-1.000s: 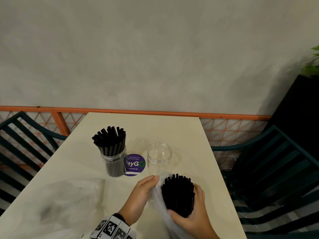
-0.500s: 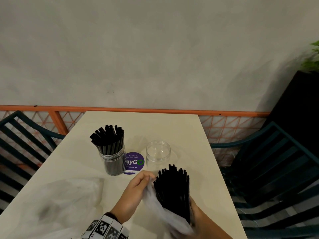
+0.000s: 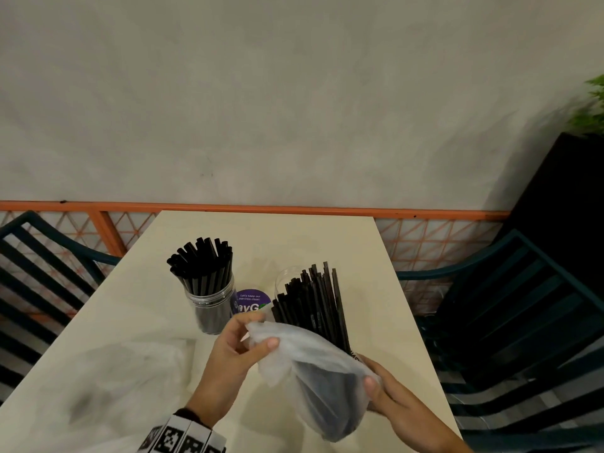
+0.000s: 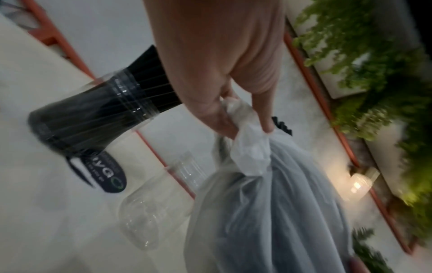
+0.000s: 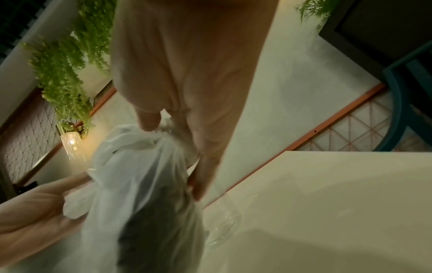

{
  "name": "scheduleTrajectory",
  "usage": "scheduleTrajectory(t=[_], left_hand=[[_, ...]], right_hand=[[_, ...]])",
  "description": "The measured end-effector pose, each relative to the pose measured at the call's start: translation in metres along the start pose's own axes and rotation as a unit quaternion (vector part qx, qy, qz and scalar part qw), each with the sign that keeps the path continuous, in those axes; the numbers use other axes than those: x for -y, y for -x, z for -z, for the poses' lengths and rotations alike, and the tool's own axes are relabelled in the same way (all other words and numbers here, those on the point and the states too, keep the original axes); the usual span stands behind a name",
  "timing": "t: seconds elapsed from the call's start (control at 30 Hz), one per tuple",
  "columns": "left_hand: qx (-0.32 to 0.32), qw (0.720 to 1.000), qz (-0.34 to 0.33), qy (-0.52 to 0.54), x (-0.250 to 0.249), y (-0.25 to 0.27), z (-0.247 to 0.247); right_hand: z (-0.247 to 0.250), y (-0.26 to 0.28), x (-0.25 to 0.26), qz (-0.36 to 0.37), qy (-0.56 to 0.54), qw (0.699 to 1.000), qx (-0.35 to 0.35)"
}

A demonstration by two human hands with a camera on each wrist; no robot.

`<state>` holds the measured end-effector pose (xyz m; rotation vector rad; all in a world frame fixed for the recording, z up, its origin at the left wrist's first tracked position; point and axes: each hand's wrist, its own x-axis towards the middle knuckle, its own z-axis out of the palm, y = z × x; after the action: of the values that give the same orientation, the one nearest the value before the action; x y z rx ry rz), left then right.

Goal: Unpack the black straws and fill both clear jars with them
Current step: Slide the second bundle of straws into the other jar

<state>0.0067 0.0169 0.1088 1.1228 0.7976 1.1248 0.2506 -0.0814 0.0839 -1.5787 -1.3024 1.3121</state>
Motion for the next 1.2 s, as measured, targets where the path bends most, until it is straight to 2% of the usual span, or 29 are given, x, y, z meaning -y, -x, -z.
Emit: scheduleTrajectory(t=[0.07, 0.17, 0.27, 0.33, 0.47, 0.53, 0.63, 0.73, 0.8, 0.87, 1.0, 1.07, 1.2], left_hand=[[-0.024, 0.996, -0.049, -0.067, -0.001, 0.001, -0.003], [-0.017, 0.979, -0.103, -0.173, 0.0, 0.008, -0.009], [-0.03, 0.963, -0.143, -0.227, 0.006, 0.014, -0.018], [-0.06, 0.96, -0.154, -0.227, 0.01, 0.015, -0.024], [-0.142, 0.956, -0.155, -0.207, 0.016, 0.014, -0.034], [-0.159, 0.952, -0.158, -0.207, 0.017, 0.014, -0.038], [-0.133, 0.958, -0.159, -0.199, 0.014, 0.014, -0.043], [-0.073, 0.965, -0.146, -0.205, 0.015, 0.017, -0.045], [-0.078, 0.947, -0.159, -0.269, 0.017, 0.019, -0.047], [-0.113, 0.923, -0.176, -0.324, 0.016, 0.019, -0.049], [-0.157, 0.903, -0.19, -0.352, 0.011, 0.011, -0.044], [-0.135, 0.901, -0.202, -0.359, 0.012, 0.011, -0.043], [-0.044, 0.923, -0.202, -0.325, 0.012, 0.021, -0.045]], right_hand=[[-0.002, -0.004, 0.004, 0.007, -0.005, 0.999, -0.04], [-0.004, -0.011, 0.008, 0.02, -0.046, 0.993, -0.11], [-0.009, -0.018, 0.014, 0.05, -0.035, 0.976, -0.207], [-0.013, -0.024, 0.016, 0.054, -0.003, 0.969, -0.241], [-0.027, -0.028, 0.021, 0.056, 0.089, 0.965, -0.239], [-0.035, -0.027, 0.022, 0.062, 0.098, 0.969, -0.22], [-0.042, -0.026, 0.025, 0.062, 0.083, 0.978, -0.182], [-0.044, -0.029, 0.024, 0.076, 0.073, 0.974, -0.2], [-0.046, -0.031, 0.023, 0.091, 0.061, 0.969, -0.222], [-0.048, -0.031, 0.023, 0.1, 0.035, 0.968, -0.226], [-0.054, -0.023, 0.03, 0.11, -0.07, 0.98, -0.151], [-0.053, -0.022, 0.033, 0.094, -0.104, 0.98, -0.138], [-0.038, -0.033, 0.03, 0.051, -0.141, 0.968, -0.201]])
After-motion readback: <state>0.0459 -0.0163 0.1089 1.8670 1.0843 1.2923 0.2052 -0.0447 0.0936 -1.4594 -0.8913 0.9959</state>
